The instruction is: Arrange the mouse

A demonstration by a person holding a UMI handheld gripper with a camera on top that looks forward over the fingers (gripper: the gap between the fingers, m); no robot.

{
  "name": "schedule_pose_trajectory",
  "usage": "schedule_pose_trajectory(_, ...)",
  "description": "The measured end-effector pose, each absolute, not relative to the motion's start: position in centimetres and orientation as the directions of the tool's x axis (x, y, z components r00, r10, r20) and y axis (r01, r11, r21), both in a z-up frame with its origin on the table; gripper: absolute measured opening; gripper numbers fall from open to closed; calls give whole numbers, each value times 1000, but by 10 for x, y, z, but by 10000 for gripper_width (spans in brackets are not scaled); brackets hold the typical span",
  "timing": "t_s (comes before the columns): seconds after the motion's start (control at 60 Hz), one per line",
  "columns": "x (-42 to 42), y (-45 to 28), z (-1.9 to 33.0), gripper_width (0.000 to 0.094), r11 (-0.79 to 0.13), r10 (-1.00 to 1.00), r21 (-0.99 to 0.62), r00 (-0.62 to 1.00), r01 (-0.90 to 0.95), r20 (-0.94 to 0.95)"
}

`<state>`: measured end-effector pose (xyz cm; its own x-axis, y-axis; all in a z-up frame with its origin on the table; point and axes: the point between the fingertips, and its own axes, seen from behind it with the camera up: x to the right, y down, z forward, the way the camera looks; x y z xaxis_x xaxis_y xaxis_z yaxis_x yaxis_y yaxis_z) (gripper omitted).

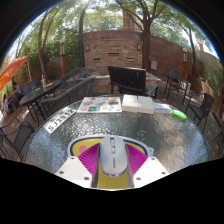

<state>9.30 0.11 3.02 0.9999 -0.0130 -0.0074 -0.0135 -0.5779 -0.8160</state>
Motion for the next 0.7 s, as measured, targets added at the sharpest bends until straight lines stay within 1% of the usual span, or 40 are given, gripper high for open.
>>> schedule_pose_trajectory(0.033,89,1,24,435,-600,-6,-800,1000,-12,-10)
schedule_pose_trajectory(0.05,89,0,7,443,-607,0,-794,1000,-12,-15)
schedule_pose_trajectory(0.133,81,-5,-8,533,-644,7,-765,1000,-8,-16)
schedule_pose_trajectory(0.15,82,-6,-6,568,-645,3,-764,1000,-5,-9)
schedule_pose_trajectory(0.167,84,-6,-2,623,-644,5,-765,1000,-3,-8)
schedule_pose_trajectory(0.217,78,-9,14,858,-618,12,-786,1000,0,-9)
schedule_pose_trajectory(0.233,77,-11,22,861,-612,14,-791,1000,2,-8)
schedule_pose_trajectory(0.267,77,-18,38,833,-605,13,-797,1000,6,-3)
schedule_pose_trajectory(0.333,75,-32,71,864,-585,9,-811,1000,19,17)
schedule_pose_trajectory(0.35,77,-37,85,866,-581,11,-813,1000,21,19)
schedule_pose_trajectory(0.517,64,-97,152,858,-571,3,-821,1000,27,30)
schedule_pose_trajectory(0.617,57,-134,178,861,-574,4,-818,999,35,40)
schedule_pose_trajectory(0.7,53,-163,191,869,-576,0,-816,999,43,53)
